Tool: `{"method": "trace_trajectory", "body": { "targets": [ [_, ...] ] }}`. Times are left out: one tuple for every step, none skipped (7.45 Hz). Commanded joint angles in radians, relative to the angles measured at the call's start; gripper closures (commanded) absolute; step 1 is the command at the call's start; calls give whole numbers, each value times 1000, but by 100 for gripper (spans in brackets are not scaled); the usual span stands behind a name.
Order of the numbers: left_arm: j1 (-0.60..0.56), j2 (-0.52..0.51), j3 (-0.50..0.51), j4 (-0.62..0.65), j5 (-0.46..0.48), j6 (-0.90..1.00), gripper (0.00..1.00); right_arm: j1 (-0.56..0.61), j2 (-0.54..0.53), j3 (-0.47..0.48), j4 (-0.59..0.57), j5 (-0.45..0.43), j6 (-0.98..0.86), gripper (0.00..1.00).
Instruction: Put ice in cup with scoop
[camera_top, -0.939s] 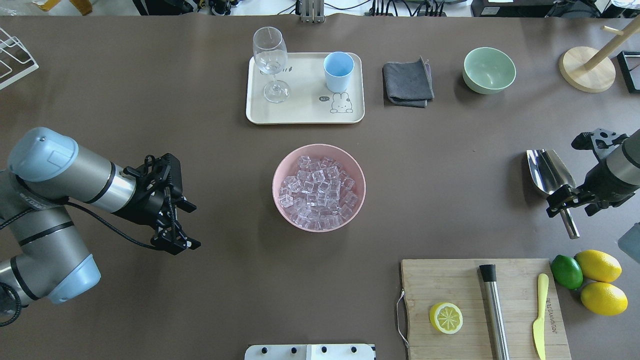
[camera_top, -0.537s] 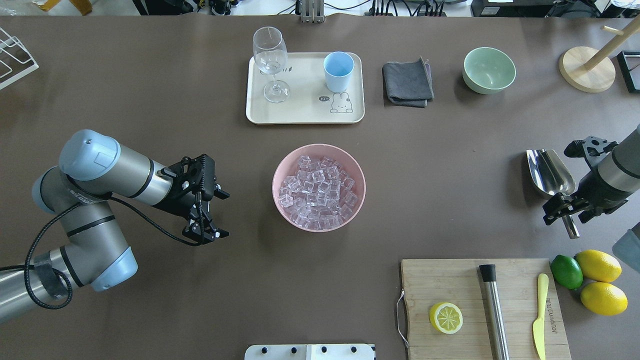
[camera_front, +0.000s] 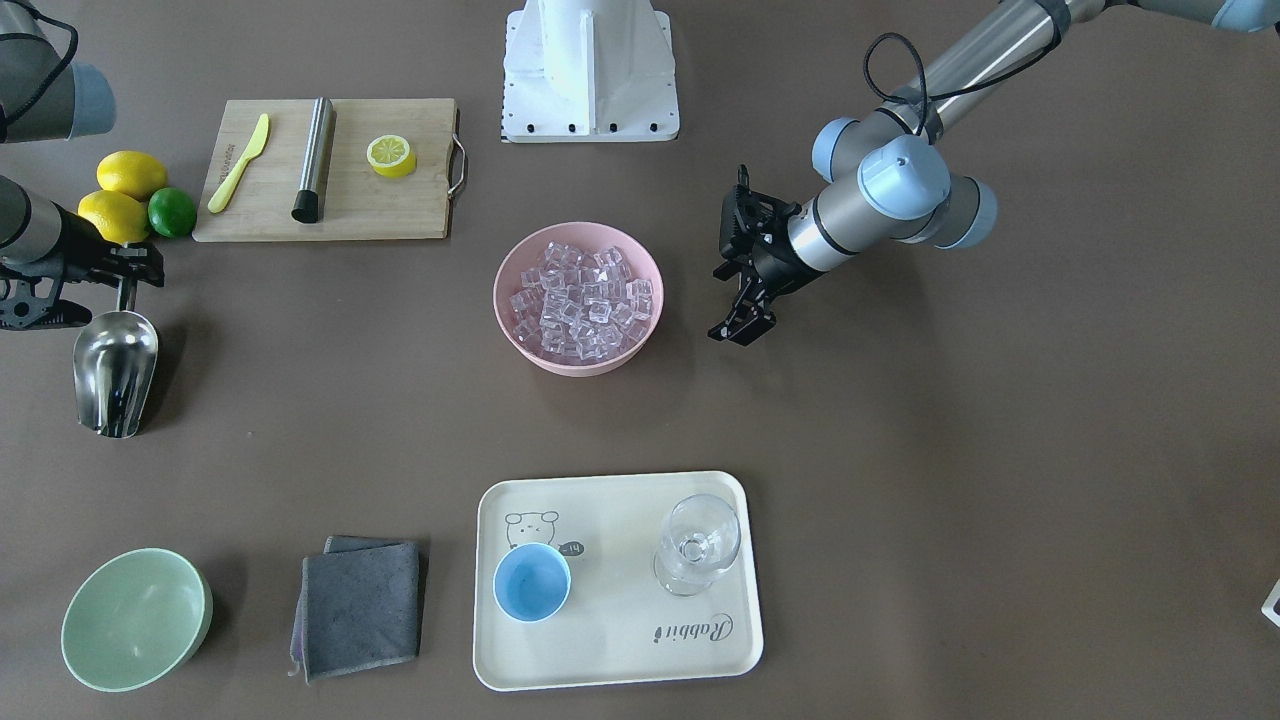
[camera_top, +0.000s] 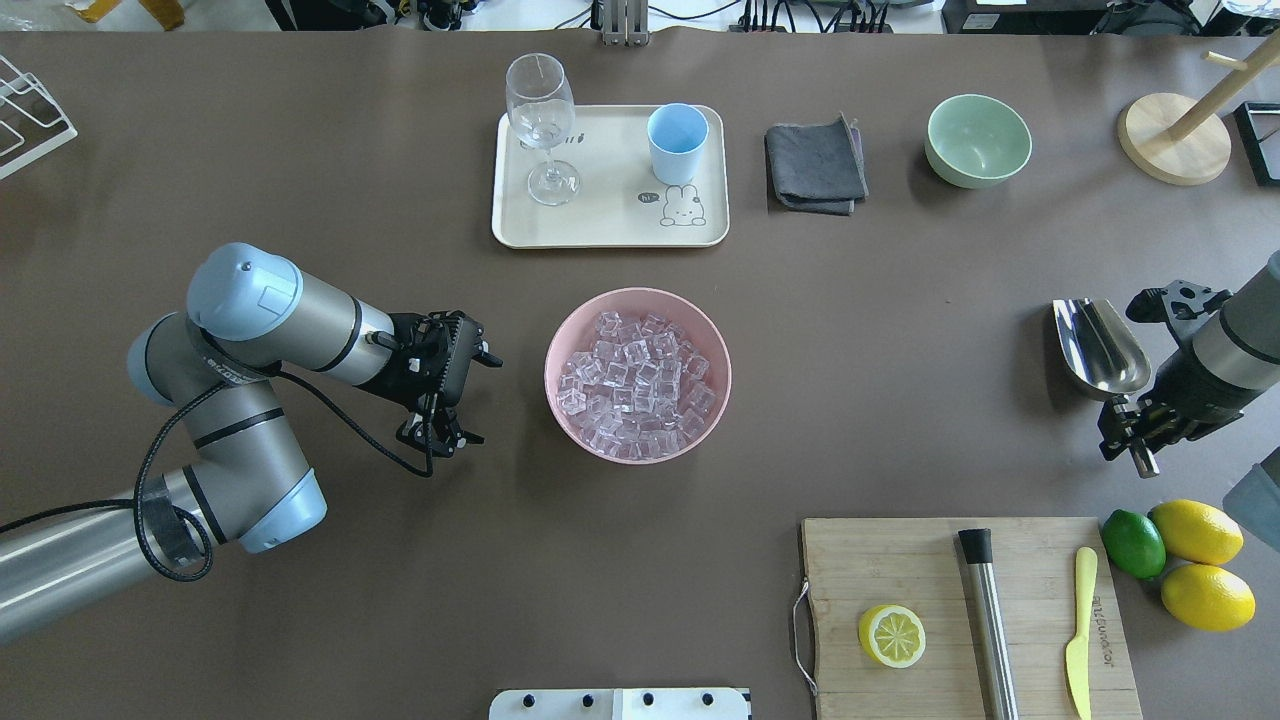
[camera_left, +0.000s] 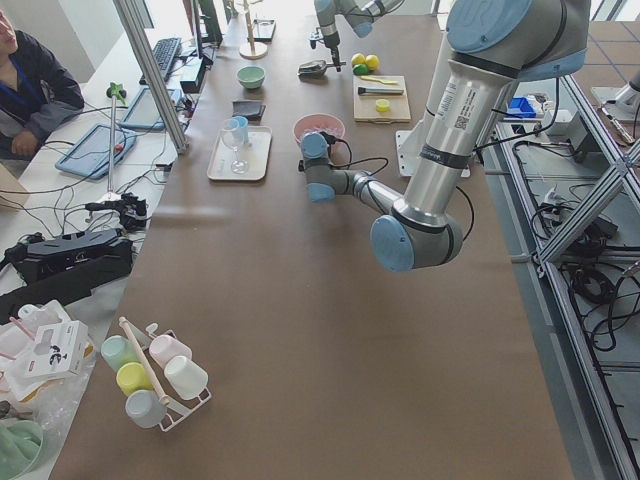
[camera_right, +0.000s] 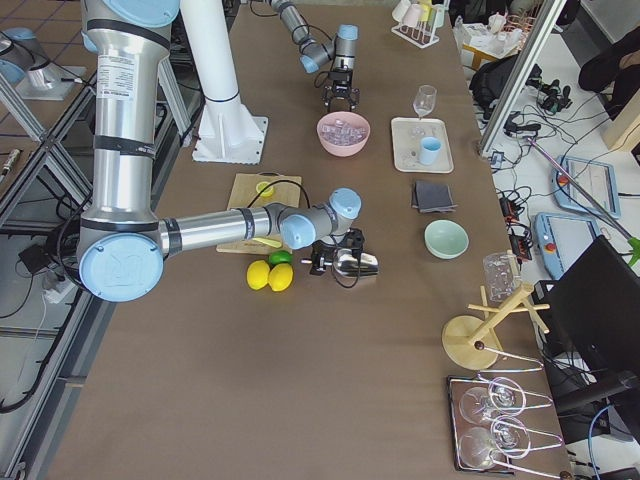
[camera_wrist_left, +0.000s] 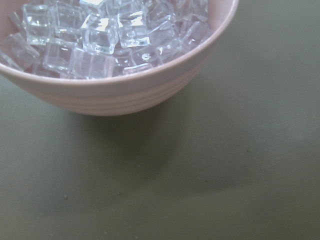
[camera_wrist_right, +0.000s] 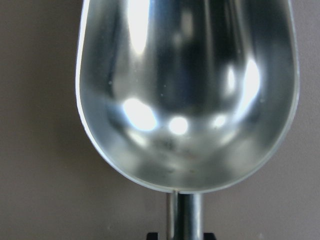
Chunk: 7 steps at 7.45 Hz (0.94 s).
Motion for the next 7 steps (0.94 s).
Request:
{"method": "trace_trajectory", "body": {
  "targets": [
    [-14,-27,19,17,19,-46,1,0,-1,9,-8,32,15,100],
    [-26,-59,20,68,11,-58,1,2,6,26,-41,38,19,100],
    [-26,-87,29,111,11,-75,1,3,13,91,-125,29,17,100],
    [-26,-108,49,112,11,-75,1,15,31,169,-234,-9,7,100],
    [-22,-125,61,110,12,-78,1,34,64,214,-311,-38,-3,100],
    [-3,-136,65,109,18,-80,1,60,97,231,-354,-41,-47,100],
    [-2,-137,63,104,17,-104,1,78,94,254,-361,-58,-134,100]
  ]
}}
